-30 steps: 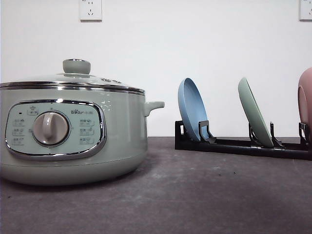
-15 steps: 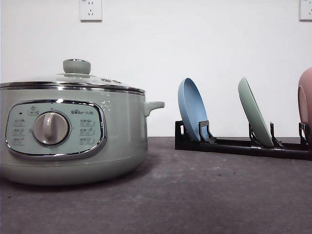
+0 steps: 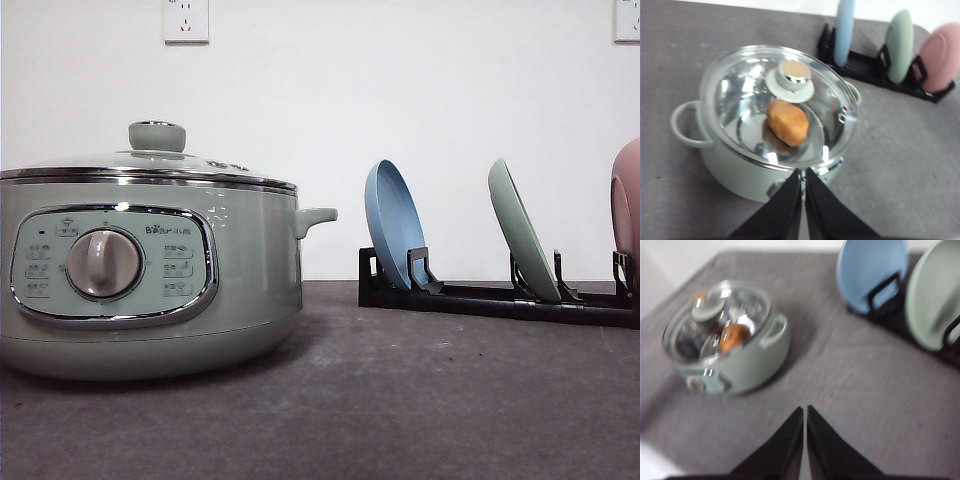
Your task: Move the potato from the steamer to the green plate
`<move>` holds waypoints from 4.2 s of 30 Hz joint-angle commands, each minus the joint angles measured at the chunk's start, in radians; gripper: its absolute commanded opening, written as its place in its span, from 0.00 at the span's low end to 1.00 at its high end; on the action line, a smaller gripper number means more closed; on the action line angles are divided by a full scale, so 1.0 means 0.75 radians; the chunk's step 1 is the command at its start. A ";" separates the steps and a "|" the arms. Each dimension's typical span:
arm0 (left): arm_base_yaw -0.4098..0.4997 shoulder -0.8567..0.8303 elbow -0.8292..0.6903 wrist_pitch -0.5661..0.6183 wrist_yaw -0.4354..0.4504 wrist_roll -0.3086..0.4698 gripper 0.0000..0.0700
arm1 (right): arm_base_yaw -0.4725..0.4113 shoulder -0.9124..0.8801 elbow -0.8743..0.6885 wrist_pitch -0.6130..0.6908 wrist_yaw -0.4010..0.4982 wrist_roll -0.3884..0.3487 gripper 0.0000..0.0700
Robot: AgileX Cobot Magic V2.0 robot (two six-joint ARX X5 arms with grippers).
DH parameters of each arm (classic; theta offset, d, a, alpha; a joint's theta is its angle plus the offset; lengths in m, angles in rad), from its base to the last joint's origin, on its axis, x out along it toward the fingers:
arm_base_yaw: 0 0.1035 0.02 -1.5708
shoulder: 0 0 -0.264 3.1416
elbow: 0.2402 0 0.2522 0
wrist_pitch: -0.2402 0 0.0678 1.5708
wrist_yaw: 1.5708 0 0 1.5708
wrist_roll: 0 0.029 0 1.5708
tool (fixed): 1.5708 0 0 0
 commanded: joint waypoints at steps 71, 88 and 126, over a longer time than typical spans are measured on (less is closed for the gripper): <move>-0.040 0.028 0.032 0.008 0.013 0.062 0.81 | 0.031 1.465 0.776 0.565 0.280 0.224 0.78; -0.040 0.028 0.032 0.008 0.014 0.062 0.81 | 0.031 1.627 0.776 0.653 0.322 0.230 0.56; -0.040 0.028 0.032 0.009 0.013 0.062 0.81 | 0.042 1.339 0.783 0.682 0.237 0.235 0.01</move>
